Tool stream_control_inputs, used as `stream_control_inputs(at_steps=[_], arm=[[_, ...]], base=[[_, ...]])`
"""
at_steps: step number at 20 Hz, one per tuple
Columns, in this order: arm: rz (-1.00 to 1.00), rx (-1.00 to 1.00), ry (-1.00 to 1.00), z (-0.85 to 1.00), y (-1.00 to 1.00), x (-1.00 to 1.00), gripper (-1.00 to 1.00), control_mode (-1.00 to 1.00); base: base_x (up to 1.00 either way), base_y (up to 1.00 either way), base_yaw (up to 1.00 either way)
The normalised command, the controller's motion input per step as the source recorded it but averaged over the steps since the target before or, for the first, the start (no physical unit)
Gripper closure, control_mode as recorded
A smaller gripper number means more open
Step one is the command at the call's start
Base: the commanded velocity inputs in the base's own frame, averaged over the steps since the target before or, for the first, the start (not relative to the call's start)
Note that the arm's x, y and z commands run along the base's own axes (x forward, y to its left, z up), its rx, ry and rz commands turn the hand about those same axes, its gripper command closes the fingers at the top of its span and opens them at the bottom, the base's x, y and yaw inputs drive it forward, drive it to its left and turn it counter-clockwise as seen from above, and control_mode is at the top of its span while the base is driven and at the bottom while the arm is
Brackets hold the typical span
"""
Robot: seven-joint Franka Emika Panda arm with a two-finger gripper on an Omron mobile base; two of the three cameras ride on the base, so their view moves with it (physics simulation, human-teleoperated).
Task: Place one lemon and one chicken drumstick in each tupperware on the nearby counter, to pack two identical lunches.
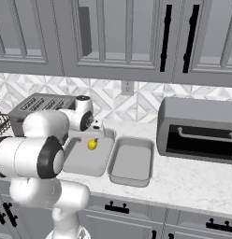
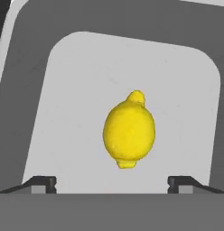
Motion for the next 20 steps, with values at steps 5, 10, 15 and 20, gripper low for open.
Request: stream_control_inputs(at_steps=[5, 10, 15, 20], arm=[[0.0, 0.0, -0.16, 0.53, 0.0, -0.99, -1.0, -1.0], [0.0, 0.0, -0.14, 0.58, 0.0, -0.97, -1.0, -1.0], [0.0, 0.0, -0.17, 0.8, 0.0, -0.89, -1.0, -1.0], [0.0, 0.0, -0.24, 0.38, 0.0, -0.88, -1.0, -1.0]], base=[[0.0, 0.0, 0.0], [0.0, 0.0, 0.0], [0.0, 0.0, 0.0], [0.0, 0.0, 0.0]])
